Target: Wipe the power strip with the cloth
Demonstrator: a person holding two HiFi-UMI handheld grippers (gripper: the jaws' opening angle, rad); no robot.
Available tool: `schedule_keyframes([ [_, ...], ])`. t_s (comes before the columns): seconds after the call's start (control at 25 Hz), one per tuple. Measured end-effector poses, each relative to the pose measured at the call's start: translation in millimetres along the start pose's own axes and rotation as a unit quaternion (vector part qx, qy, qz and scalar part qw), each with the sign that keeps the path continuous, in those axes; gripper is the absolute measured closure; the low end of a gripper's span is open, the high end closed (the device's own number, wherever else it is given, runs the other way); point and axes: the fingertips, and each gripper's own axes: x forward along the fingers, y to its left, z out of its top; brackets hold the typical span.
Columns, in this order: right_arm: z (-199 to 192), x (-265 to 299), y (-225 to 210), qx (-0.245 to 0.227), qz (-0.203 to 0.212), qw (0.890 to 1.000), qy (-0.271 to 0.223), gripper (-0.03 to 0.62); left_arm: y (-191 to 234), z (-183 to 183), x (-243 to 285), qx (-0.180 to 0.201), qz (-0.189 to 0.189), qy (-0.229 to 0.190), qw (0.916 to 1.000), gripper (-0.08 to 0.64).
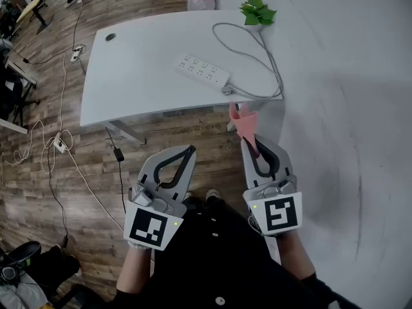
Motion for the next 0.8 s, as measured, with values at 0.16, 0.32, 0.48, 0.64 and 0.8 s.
schedule_keyframes([
  [0.16,1,2,4,0.005,-0.005,1.000,0.002,0.538,4,-1,-3,-0.002,-0.003,-0.004,1.0000,0.546],
  [0.32,5,3,11,0.012,-0.016,1.000,0.004,0.538,9,-2,-11,-0.001,-0.008,-0.010,0.9999,0.546],
  [0.48,9,6,17,0.009,-0.027,1.000,0.004,0.538,16,-3,-17,0.001,-0.016,-0.015,0.9997,0.546],
  [0.64,15,4,25,0.010,-0.043,0.999,0.001,0.538,20,-4,-26,-0.001,-0.025,-0.018,0.9995,0.546],
  [0.8,18,3,34,0.013,-0.060,0.998,-0.002,0.538,20,-5,-35,0.002,-0.040,-0.028,0.9988,0.546],
])
